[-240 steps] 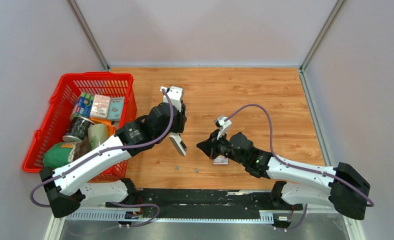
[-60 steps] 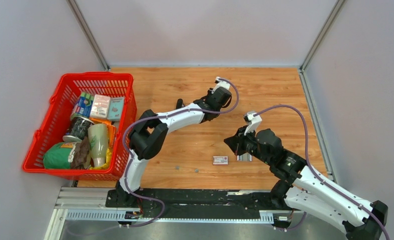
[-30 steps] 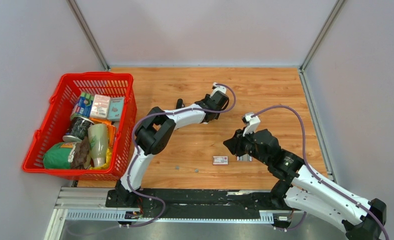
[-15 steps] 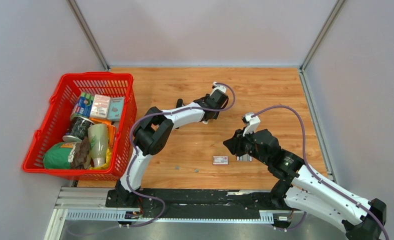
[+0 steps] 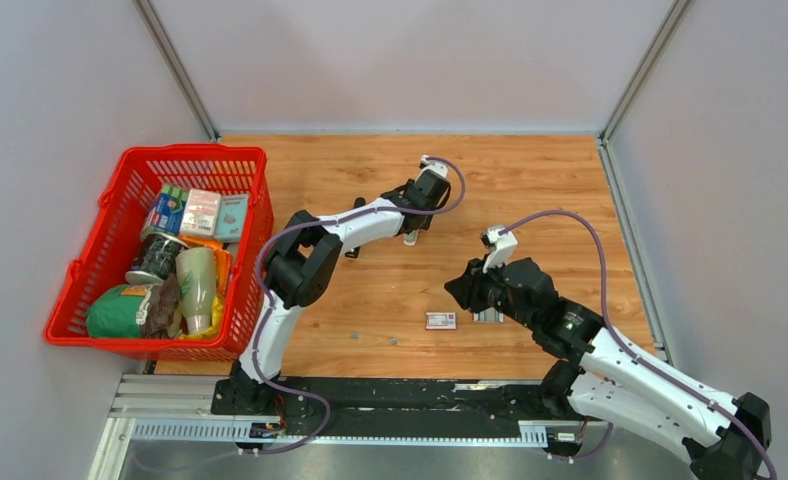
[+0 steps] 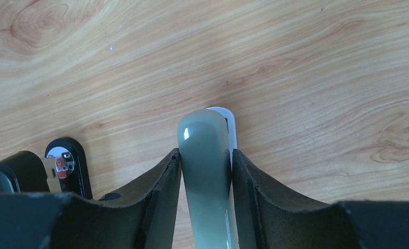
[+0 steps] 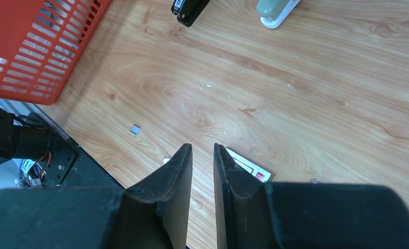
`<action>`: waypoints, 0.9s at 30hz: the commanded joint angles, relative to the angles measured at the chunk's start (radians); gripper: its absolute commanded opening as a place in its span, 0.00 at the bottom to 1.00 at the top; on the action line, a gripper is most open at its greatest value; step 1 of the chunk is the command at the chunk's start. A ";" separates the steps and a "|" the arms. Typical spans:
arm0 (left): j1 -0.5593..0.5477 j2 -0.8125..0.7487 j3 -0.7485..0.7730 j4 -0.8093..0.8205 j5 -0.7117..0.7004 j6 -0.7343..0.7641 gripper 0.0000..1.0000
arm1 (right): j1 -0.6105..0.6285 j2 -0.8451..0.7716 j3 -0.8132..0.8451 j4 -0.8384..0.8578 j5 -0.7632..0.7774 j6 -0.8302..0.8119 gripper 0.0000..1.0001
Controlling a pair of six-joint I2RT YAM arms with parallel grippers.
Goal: Unload the staples from the stapler
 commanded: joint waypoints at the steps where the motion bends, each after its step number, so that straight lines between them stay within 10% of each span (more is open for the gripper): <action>1: 0.010 -0.054 0.053 0.013 0.005 0.039 0.47 | 0.003 0.010 -0.003 0.053 -0.002 0.008 0.24; 13: 0.019 -0.028 0.107 -0.035 0.019 0.033 0.00 | 0.003 0.014 0.000 0.053 -0.002 0.002 0.23; 27: 0.105 0.377 0.562 -0.559 0.280 -0.024 0.00 | 0.005 0.082 -0.003 0.098 -0.025 -0.003 0.22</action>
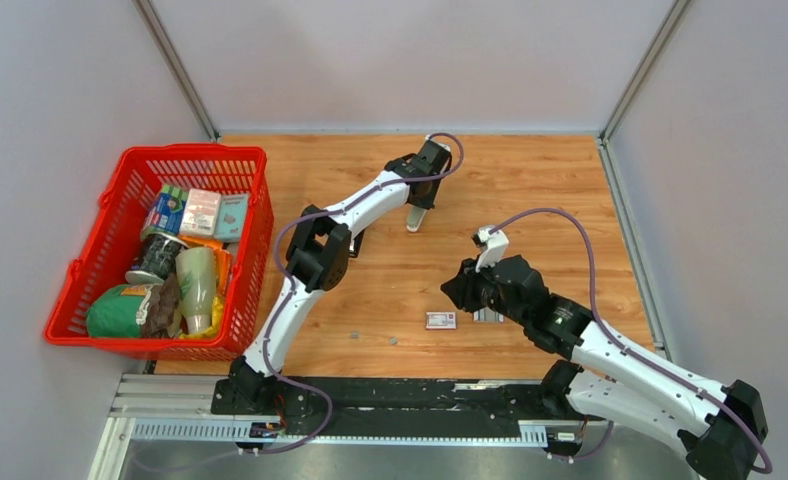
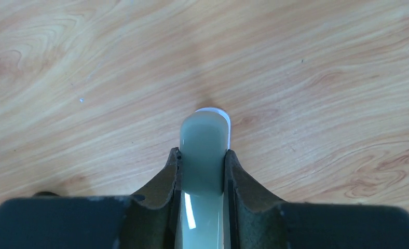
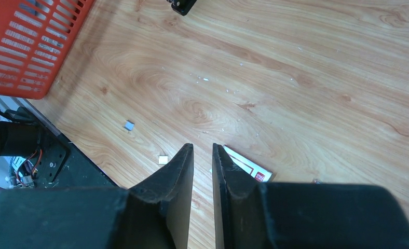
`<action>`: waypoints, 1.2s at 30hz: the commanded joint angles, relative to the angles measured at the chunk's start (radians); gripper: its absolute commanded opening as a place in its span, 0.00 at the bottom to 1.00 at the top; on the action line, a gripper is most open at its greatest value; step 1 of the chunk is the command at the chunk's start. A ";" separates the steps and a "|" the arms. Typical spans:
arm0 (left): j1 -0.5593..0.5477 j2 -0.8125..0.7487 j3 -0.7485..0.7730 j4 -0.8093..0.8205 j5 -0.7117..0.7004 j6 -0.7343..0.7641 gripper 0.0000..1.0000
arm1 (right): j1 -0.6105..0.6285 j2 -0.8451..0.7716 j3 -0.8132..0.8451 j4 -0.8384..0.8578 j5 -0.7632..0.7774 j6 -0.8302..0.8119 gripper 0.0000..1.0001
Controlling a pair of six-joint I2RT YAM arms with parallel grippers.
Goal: Unload the staples from the stapler
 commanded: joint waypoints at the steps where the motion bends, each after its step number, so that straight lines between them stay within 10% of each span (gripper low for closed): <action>1: 0.018 0.120 0.082 -0.260 0.069 -0.011 0.00 | 0.005 0.024 0.002 0.078 -0.019 0.000 0.22; 36: 0.089 -0.308 -0.360 -0.086 -0.120 -0.011 0.00 | 0.003 -0.011 -0.008 0.080 -0.048 0.033 0.22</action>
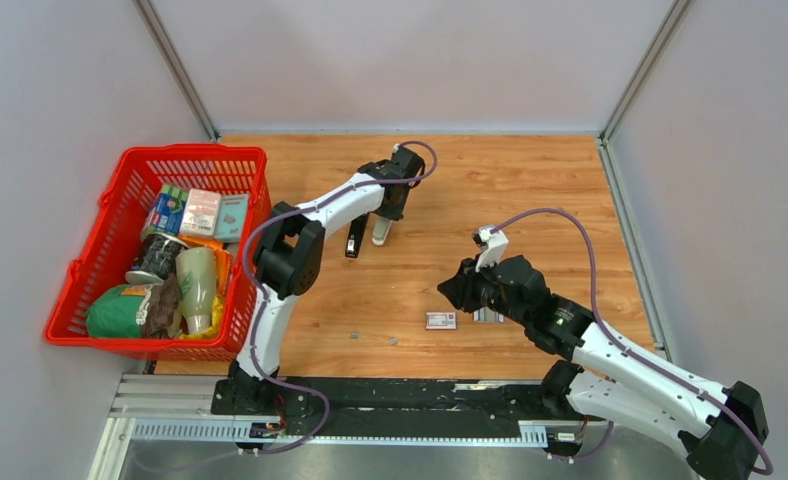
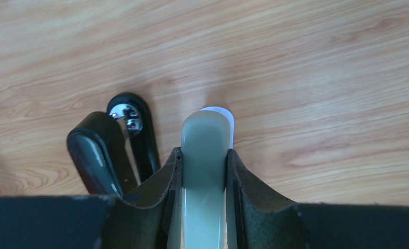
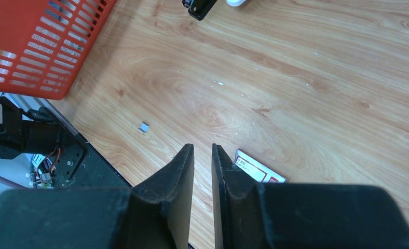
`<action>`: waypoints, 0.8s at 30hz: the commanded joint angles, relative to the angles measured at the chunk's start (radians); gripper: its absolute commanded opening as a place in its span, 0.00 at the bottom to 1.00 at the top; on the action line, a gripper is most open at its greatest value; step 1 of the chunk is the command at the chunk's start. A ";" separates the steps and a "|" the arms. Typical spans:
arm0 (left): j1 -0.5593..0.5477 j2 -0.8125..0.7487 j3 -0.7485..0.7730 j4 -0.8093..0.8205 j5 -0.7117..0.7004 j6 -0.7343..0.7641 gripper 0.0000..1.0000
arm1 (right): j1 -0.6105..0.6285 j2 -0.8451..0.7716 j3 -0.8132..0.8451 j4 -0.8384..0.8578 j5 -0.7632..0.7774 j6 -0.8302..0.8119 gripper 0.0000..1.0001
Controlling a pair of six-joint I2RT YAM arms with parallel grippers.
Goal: Unload the staples from the stapler
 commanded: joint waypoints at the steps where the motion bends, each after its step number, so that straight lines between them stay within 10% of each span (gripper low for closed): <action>1: 0.047 -0.081 -0.078 0.023 -0.026 -0.014 0.00 | 0.003 -0.016 -0.005 0.040 -0.010 0.016 0.22; 24: 0.062 -0.256 -0.223 0.132 0.064 -0.017 0.77 | 0.005 0.034 0.090 -0.030 0.029 -0.044 0.63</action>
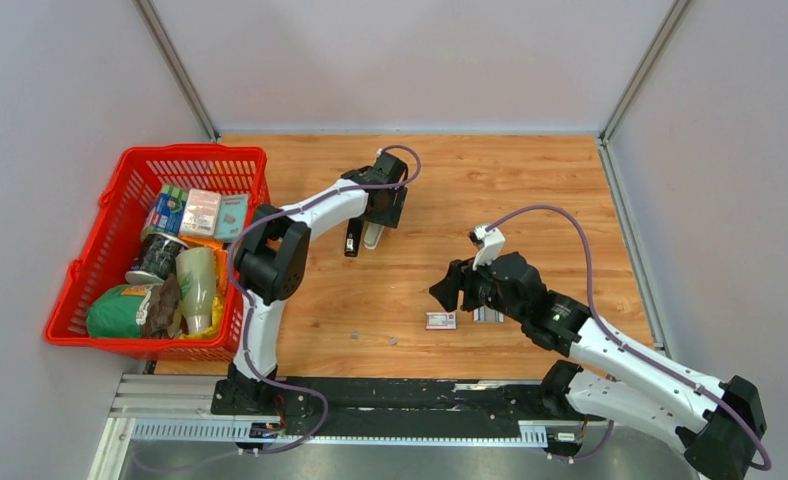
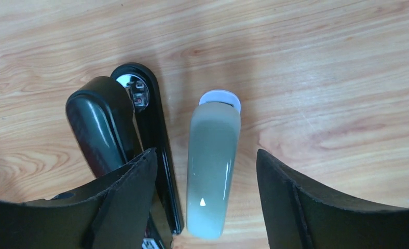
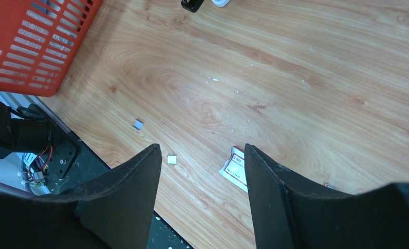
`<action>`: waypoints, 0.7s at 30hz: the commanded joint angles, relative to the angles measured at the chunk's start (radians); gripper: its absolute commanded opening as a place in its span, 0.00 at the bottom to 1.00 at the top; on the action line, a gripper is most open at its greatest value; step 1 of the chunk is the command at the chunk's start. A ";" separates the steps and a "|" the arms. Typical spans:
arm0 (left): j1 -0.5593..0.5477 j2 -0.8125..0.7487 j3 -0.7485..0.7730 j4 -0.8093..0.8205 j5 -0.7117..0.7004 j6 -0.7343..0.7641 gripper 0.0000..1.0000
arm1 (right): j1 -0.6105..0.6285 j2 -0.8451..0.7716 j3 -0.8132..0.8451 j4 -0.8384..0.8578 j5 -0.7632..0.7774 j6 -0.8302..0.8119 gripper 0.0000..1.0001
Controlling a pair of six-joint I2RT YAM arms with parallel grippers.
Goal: Unload the staples from the stapler
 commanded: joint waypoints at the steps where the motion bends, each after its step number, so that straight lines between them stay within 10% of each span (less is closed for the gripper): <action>1: 0.007 -0.175 0.001 0.004 0.034 -0.001 0.78 | 0.006 -0.001 0.078 -0.016 0.031 -0.047 0.63; 21: -0.129 -0.740 -0.418 0.021 0.139 -0.076 0.76 | 0.081 0.151 0.150 -0.102 -0.163 -0.142 0.70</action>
